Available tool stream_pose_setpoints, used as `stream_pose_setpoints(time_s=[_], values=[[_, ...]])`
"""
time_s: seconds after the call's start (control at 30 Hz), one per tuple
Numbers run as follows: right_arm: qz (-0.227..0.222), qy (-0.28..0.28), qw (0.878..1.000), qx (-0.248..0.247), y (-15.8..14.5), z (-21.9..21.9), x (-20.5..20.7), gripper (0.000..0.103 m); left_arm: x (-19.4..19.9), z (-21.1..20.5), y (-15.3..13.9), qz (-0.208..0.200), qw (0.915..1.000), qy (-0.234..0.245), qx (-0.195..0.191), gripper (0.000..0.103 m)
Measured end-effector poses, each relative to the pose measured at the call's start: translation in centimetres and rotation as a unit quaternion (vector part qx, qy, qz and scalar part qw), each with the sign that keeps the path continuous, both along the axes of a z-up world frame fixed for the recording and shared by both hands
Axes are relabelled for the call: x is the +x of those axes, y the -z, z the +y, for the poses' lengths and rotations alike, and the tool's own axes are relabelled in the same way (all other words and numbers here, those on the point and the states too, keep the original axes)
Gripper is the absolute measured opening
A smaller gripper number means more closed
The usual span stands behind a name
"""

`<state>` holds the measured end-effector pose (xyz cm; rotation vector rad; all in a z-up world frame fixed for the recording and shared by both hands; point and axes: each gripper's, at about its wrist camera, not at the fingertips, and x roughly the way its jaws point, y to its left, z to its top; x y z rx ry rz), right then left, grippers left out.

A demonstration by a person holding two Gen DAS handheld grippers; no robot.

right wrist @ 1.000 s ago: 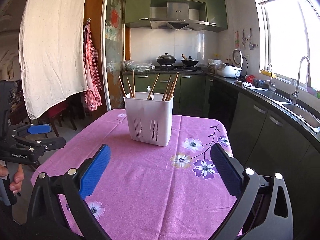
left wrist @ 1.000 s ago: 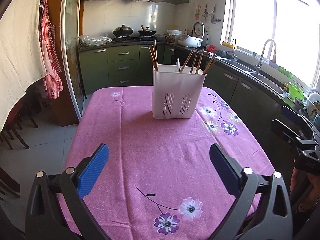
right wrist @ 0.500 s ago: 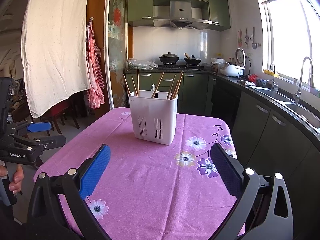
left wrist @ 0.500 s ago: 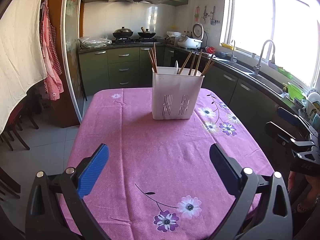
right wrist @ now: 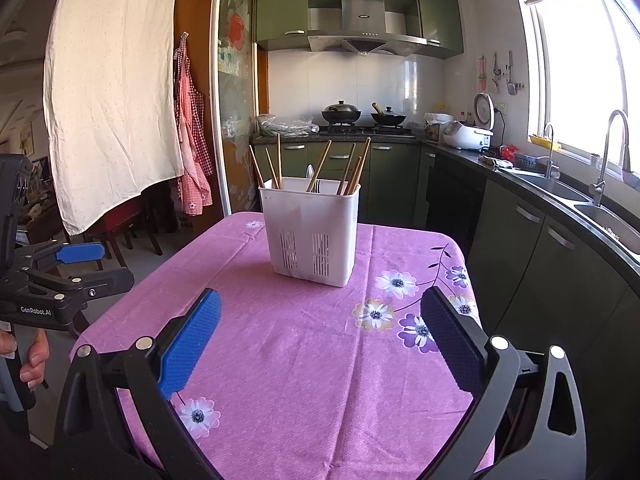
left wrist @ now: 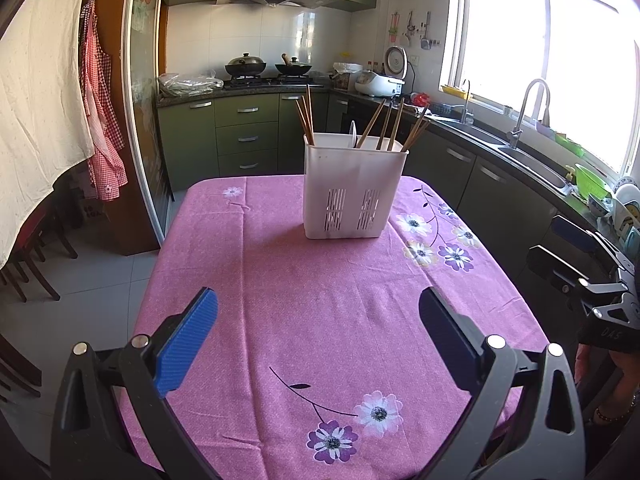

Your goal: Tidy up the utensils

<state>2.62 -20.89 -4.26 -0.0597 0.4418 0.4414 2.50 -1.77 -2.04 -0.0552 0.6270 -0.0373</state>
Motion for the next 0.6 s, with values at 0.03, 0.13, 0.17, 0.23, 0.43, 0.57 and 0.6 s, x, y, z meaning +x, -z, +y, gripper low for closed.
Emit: stream_pose_setpoints(time_s=[0.03,0.13,0.17,0.23,0.43,0.57,0.6], values=[[0.000,0.000,1.000,0.000,-0.02,0.03,-0.01,0.098,0.00,0.00,0.00,0.000,1.0000,0.000,0.000,0.096],[0.000,0.000,1.000,0.001,0.00,0.01,0.00,0.098,0.00,-0.01,0.00,0.000,1.0000,0.000,0.000,0.096],[0.001,-0.001,1.000,0.001,0.04,0.01,-0.02,0.098,0.00,-0.02,0.01,0.000,1.0000,0.000,0.000,0.096],[0.003,-0.002,1.000,0.002,0.07,0.04,-0.02,0.098,0.00,-0.03,0.00,0.001,1.0000,0.001,0.000,0.096],[0.005,-0.004,1.000,0.001,0.14,0.07,-0.04,0.098,-0.05,-0.18,0.09,0.001,1.0000,0.001,0.001,0.096],[0.005,-0.004,1.000,0.001,0.14,0.08,-0.02,0.098,-0.04,-0.15,0.09,0.001,1.0000,0.001,0.001,0.096],[0.005,-0.004,1.000,0.001,0.19,0.06,-0.09,0.098,-0.04,-0.13,0.09,0.001,1.0000,0.001,0.000,0.096]])
